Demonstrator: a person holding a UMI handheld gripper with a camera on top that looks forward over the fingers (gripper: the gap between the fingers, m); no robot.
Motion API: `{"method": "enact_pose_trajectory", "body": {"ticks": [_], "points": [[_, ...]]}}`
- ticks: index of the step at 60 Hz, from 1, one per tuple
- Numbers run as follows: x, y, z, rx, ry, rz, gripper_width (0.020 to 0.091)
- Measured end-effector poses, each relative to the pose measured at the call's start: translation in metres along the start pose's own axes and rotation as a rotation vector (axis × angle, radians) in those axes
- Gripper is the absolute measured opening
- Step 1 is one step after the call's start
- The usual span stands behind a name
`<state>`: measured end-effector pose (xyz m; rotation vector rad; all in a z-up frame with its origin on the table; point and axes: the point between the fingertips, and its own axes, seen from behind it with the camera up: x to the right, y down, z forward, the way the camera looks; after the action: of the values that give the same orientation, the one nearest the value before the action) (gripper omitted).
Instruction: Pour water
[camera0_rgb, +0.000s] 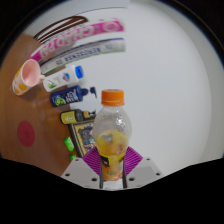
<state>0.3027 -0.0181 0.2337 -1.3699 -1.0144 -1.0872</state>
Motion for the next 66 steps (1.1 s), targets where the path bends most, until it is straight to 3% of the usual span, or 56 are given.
{"method": "enact_pose_trajectory", "body": {"ticks": [7,17,34,40,55,66], "points": [[-0.029,-0.074,0.005,0.059,0.005,-0.250,0.0251],[-0.085,-0.127,0.015,0.117,0.004,-0.595,0.0250],[-0.123,-0.130,0.028,0.058,-0.045,-0.786,0.0255],[-0.112,-0.134,0.025,0.091,-0.042,-0.682,0.0255],[-0.073,-0.113,0.013,0.089,-0.196,0.063,0.0254],[-0.084,-0.089,0.001,0.041,-0.388,0.738,0.0253]]}}
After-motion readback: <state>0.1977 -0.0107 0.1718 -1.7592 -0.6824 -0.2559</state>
